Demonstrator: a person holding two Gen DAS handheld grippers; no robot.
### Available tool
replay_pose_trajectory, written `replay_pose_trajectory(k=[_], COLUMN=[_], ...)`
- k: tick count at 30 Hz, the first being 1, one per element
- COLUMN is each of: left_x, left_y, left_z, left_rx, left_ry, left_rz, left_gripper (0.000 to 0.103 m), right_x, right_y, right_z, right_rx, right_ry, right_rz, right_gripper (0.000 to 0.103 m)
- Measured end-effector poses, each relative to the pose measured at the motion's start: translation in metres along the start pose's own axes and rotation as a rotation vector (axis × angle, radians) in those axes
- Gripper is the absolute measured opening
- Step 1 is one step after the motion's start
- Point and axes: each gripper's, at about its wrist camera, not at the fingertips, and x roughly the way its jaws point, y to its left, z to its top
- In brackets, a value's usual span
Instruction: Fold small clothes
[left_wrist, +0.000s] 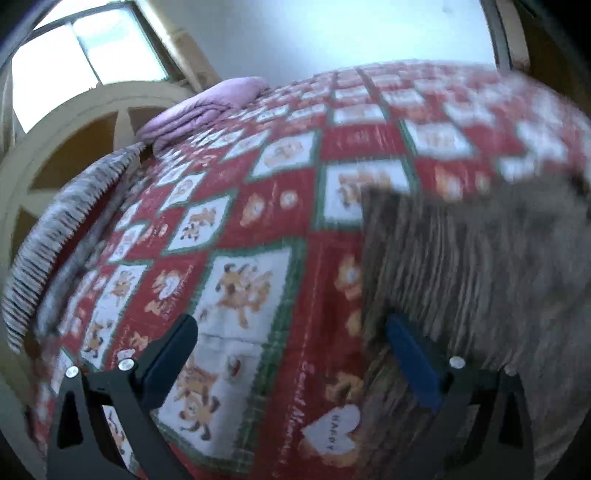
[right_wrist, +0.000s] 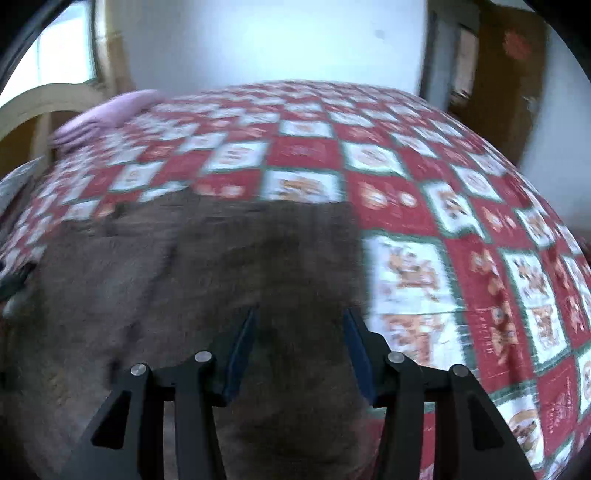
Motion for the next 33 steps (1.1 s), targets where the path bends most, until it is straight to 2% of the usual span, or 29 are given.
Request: replay_pose_trajectory(k=[2, 7, 11, 13, 15, 18, 21, 26, 33], left_x=[-0.001, 0.005, -0.001, -0.005, -0.016, -0.039, -0.062, -0.095, -0.115], left_y=[0.002, 0.023, 0.02, 0.029, 0.042, 0.049, 0.053, 0.058, 0.058], left_z=[-0.005, -0.012, -0.014, -0.017, -0.024, -0.038, -0.053, -0.068, -0.089], left_rx=[-0.007, -0.092, -0.092, -0.136, -0.191, -0.185, -0.169, -0.157, -0.136], left_ry=[-0.007, 0.024, 0.012, 0.037, 0.045, 0.003, -0.043, -0.111, -0.137], left_rz=[0.027, -0.045, -0.038, -0.098, -0.16, -0.158, -0.181, -0.212, -0.232], left_gripper=[0.103, 0.103, 0.103, 0.103, 0.103, 0.103, 0.103, 0.103, 0.103], right_x=[0.008, 0.0, 0.001, -0.001, -0.006, -0.021, -0.043, -0.067, -0.092], right_y=[-0.022, -0.033, -0.034, -0.036, -0.045, -0.053, -0.049, -0.042, -0.029], right_z=[-0.011, -0.023, -0.024, -0.025, -0.026, -0.038, -0.058, -0.081, -0.114], right_rx=[0.057, 0.037, 0.046, 0.053, 0.099, 0.144, 0.109, 0.085, 0.049], right_ry=[0.002, -0.02, -0.039, -0.046, -0.038, -0.047, -0.073, -0.066, -0.024], right_rz=[0.072, 0.053, 0.046, 0.053, 0.1, 0.137, 0.128, 0.142, 0.188], right_gripper=[0.055, 0.055, 0.059, 0.061, 0.062, 0.063, 0.063, 0.063, 0.063])
